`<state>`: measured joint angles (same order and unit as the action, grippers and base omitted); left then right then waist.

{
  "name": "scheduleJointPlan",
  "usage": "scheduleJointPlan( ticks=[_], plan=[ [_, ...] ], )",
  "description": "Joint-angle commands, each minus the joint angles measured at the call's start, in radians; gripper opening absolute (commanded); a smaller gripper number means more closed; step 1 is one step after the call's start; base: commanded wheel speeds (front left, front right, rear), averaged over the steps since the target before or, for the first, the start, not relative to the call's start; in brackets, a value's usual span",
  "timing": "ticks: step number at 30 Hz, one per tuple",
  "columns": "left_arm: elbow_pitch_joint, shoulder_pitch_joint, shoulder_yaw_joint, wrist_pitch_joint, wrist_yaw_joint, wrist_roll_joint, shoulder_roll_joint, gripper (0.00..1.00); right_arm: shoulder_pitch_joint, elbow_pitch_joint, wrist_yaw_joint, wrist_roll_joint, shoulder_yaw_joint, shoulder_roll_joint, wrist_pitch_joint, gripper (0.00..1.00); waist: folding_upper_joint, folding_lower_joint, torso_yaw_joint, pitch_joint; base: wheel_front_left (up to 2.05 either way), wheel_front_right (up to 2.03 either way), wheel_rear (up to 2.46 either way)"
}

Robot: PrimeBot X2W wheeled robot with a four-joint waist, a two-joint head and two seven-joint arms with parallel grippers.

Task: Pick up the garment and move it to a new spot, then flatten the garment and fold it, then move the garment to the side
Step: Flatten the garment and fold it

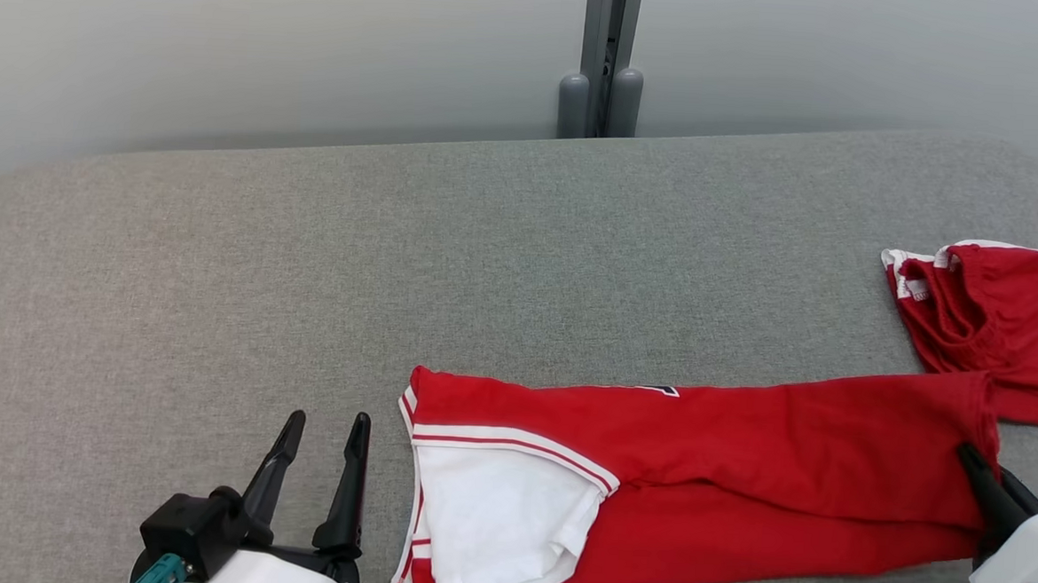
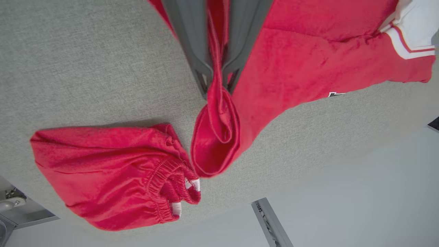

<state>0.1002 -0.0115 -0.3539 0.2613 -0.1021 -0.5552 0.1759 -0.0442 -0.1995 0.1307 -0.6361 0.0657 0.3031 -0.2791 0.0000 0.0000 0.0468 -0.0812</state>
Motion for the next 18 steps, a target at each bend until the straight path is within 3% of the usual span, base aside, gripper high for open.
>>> scheduleJointPlan(
  ticks=[1,12,18],
  plan=[
    [0.001,0.002,0.001,0.002,0.003,0.006,0.005,1.0,0.007,0.019,0.0,-0.009,-0.001,-0.001,-0.004,0.0,0.0,0.0,0.0,0.001,0.0,0.0,0.0],
    [0.001,0.01,-0.01,-0.003,0.001,0.005,0.009,1.0,0.068,0.309,0.001,-0.125,-0.095,-0.07,-0.109,0.0,0.0,0.0,-0.028,0.004,0.0,0.0,0.0],
    [0.004,0.02,-0.013,-0.002,0.006,0.001,0.007,1.0,0.055,0.387,0.001,-0.2,-0.187,-0.149,-0.167,0.0,0.0,0.0,-0.061,0.003,0.0,0.0,0.0]
  ],
)
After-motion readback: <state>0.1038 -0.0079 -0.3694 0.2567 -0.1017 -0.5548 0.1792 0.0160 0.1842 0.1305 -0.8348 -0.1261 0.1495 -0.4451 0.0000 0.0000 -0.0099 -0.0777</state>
